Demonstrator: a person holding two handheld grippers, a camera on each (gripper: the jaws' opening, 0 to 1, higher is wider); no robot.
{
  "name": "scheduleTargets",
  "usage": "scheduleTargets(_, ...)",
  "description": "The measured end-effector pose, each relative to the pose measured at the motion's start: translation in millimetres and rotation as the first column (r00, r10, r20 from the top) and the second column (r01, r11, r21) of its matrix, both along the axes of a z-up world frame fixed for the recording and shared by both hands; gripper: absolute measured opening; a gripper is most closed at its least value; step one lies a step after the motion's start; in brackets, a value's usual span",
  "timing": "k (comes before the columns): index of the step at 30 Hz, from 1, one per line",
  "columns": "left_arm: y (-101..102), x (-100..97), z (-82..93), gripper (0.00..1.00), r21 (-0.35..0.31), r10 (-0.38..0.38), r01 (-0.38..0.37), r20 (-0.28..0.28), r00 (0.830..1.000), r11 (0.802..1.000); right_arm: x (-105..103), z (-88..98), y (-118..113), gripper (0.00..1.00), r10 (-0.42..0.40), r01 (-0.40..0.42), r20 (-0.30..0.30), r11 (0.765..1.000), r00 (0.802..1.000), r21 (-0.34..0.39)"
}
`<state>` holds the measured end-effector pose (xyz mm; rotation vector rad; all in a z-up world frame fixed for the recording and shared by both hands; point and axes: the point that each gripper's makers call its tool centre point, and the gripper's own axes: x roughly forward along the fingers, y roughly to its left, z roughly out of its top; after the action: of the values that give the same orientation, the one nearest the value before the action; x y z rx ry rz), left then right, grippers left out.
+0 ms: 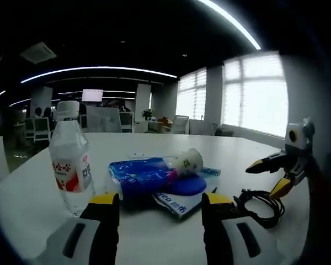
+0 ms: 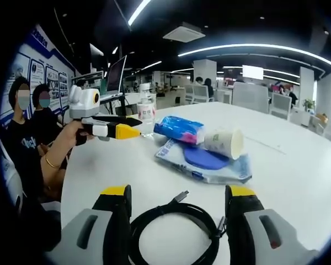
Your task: Arrange the tabletop items into an orderly group along one side of the table until the central work area is clear of visible clutter.
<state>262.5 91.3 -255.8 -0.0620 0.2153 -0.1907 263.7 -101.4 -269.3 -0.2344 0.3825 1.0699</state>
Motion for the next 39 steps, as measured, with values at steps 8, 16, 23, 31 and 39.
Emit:
scheduleTargets(8, 3, 2.9, -0.6, 0.58, -0.016, 0.004, -0.004, -0.006, 1.0, 1.0, 7, 5.2, 6, 0.65, 0.007, -0.007, -0.001, 1.0, 1.0, 0.004)
scheduleTargets(16, 9, 8.4, -0.1, 0.56, -0.036, 0.025, -0.026, -0.02, 0.999, 0.999, 13, 15.6, 19, 0.63, 0.018, -0.018, 0.001, 0.999, 1.0, 0.034)
scheduleTargets(23, 15, 14.2, -0.4, 0.55, -0.055, 0.042, -0.044, -0.027, 0.999, 0.998, 22, 19.9, 31, 0.61, 0.022, -0.022, 0.003, 0.999, 1.0, 0.04)
scheduleTargets(31, 18, 20.1, -2.3, 0.55, -0.073, 0.064, -0.066, -0.039, 0.997, 0.995, 33, 27.2, 50, 0.58, 0.018, -0.016, -0.02, 0.996, 1.0, 0.093)
scheduleTargets(39, 22, 28.1, -2.1, 0.5, -0.131, 0.091, -0.095, -0.039, 0.995, 0.987, 49, 23.8, 64, 0.57, 0.019, -0.015, -0.035, 0.993, 0.999, 0.121)
